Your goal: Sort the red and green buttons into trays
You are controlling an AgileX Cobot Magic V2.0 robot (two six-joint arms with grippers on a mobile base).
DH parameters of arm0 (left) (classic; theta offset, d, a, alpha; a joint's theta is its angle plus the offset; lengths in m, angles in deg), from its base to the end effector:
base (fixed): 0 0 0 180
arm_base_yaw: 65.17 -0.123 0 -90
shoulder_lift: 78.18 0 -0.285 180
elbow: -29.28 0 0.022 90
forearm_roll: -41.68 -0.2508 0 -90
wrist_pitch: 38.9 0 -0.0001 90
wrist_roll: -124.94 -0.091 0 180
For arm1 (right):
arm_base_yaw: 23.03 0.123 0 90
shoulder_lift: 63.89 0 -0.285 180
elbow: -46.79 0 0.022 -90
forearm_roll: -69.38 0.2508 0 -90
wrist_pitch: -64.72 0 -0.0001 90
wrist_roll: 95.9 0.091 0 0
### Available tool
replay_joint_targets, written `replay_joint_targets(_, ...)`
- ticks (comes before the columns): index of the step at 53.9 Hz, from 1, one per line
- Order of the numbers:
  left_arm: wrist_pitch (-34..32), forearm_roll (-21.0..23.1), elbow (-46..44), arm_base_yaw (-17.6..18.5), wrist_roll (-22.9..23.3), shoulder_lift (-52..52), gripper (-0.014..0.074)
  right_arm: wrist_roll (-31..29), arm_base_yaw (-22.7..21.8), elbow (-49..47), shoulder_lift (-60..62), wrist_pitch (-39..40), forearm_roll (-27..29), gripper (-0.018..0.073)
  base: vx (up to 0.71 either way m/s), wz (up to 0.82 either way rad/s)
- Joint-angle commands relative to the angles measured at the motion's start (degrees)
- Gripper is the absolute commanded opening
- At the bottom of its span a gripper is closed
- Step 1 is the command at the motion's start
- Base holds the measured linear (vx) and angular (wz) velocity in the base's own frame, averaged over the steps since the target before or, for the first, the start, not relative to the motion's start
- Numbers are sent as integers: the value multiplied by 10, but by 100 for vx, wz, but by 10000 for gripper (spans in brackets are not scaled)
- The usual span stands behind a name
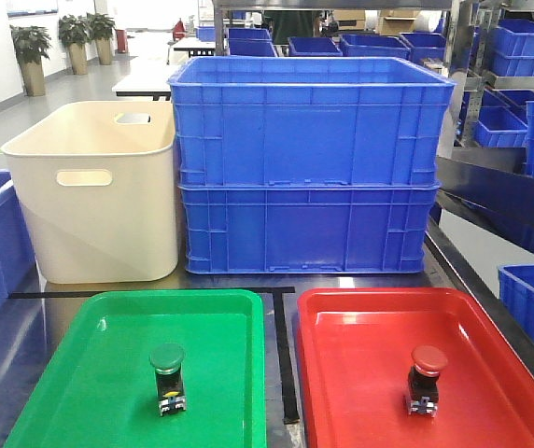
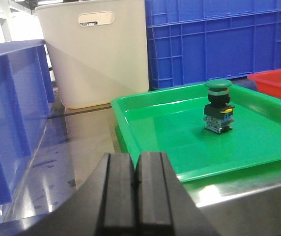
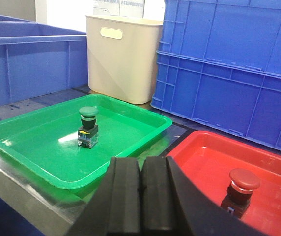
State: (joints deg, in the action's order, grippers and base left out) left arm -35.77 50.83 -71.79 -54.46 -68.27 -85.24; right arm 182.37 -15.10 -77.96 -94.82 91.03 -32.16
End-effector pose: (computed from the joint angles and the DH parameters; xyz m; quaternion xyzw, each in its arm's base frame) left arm 0.0557 -0.0113 0.1989 0.0933 0.6952 -0.0443 0.7114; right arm 0.0800 0.0510 0.3056 -0.2302 0.6792 0.1799 0.6733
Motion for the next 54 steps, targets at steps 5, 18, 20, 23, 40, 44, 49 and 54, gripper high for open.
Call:
replay_joint_targets(5, -44, 1, 3, -1, 6, 8, 0, 2, 0, -18, -3, -15, -1, -13, 0, 0)
replay_joint_targets(18, -44, 1, 3, -1, 6, 8, 0, 2, 0, -18, -3, -15, -1, -13, 0, 0)
replay_joint_targets(20, -44, 1, 3, -1, 6, 8, 0, 2, 0, -18, -3, -15, -1, -13, 0, 0)
replay_joint_targets(23, -44, 1, 3, -1, 6, 8, 0, 2, 0, -18, -3, -15, -1, -13, 0, 0)
replay_joint_targets(40, -44, 1, 3, -1, 6, 8, 0, 12, 0, -18, -9, -113, 37, -13, 0, 0)
replay_joint_targets(44, -44, 1, 3, -1, 6, 8, 0, 12, 0, -17, -12, -140, 65, -13, 0, 0)
replay_joint_targets(49, -44, 1, 3, -1, 6, 8, 0, 12, 0, -12, -14, -140, 108, -13, 0, 0)
replay_joint_targets(54, -43, 1, 3, -1, 6, 8, 0, 12, 0, 0, -14, -140, 197, -13, 0, 0)
